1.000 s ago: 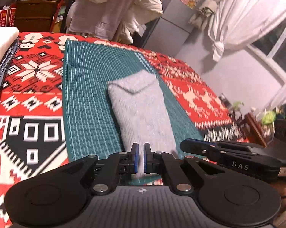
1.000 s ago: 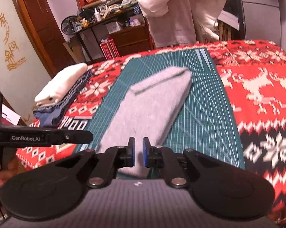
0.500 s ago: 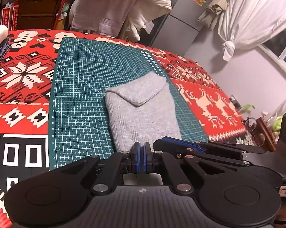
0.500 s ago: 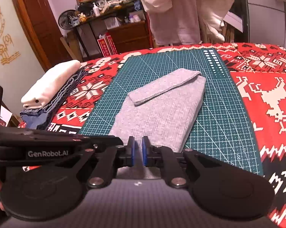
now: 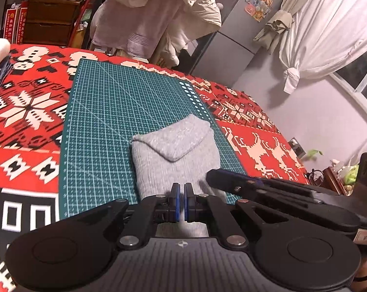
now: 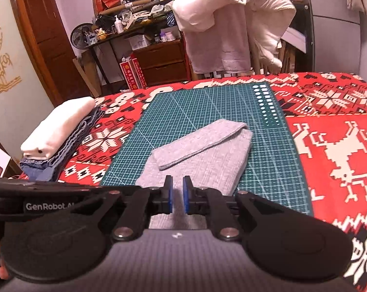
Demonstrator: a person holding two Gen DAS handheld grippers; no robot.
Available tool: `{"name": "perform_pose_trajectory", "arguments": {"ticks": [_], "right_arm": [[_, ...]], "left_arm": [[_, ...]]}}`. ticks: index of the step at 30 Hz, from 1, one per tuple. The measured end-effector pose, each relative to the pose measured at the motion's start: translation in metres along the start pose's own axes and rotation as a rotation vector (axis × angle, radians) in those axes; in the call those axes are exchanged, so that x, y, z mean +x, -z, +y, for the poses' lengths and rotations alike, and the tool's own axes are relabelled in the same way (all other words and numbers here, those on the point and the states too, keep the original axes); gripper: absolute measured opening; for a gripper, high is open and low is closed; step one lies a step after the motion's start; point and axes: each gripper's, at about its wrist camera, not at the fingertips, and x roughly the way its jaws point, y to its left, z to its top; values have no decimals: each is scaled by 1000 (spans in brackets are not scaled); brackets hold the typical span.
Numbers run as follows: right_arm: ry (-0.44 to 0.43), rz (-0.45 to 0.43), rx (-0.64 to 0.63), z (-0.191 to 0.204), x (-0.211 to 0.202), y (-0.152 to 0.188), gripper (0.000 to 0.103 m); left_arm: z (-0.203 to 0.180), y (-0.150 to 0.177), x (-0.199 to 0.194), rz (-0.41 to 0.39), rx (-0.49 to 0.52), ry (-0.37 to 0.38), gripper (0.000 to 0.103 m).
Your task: Fold clothes
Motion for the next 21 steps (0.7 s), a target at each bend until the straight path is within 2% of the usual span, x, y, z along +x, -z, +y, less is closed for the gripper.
{"name": "perform_pose_trajectory", "arguments": {"ticks": [7,10,16,21], "right_arm": [[17,21,-44,-2,19,14,7],[3,29,-22,-6,19,14,7],[31,-11,51,-22,13,-7,9],[28,-9,79,-29,26,-16,10]], "left_arm": [[-1,5,13,24,31,-15,3],[1,2,10,21,18,-13,1],[0,-11,4,-20,-10,10,1],[0,-22,19,-14,-33,21,1]]}}
